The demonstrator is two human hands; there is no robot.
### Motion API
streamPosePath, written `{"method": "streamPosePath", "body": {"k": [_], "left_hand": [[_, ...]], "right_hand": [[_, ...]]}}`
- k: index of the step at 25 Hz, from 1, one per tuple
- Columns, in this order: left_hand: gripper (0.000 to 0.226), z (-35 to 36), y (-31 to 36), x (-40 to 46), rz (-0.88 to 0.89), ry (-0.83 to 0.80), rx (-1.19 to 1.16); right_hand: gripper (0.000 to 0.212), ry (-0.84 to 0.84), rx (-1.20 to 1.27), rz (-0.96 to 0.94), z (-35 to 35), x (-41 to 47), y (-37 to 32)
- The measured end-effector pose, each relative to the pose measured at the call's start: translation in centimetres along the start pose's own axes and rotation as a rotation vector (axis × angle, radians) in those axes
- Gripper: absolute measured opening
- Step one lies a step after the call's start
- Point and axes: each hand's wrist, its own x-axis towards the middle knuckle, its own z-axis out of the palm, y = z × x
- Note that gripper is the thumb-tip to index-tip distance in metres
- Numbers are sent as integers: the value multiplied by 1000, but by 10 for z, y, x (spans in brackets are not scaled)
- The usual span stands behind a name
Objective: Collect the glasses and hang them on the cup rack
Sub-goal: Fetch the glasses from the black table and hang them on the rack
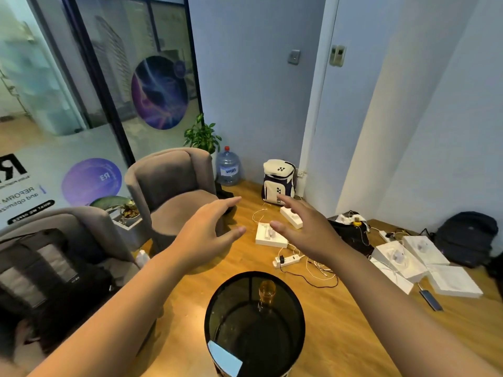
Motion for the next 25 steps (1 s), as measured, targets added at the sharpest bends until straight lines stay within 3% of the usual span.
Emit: {"method": "streamPosePath", "body": {"k": [13,21,25], "left_hand": [[80,108,-121,163,64,-260,-93],[74,202,-202,211,105,-466,-156],[76,257,-249,219,82,-547,-165]], "right_hand": [[75,51,-54,285,43,105,95],[73,16,-29,459,122,128,175],[83,-40,30,523,169,132,220]]}}
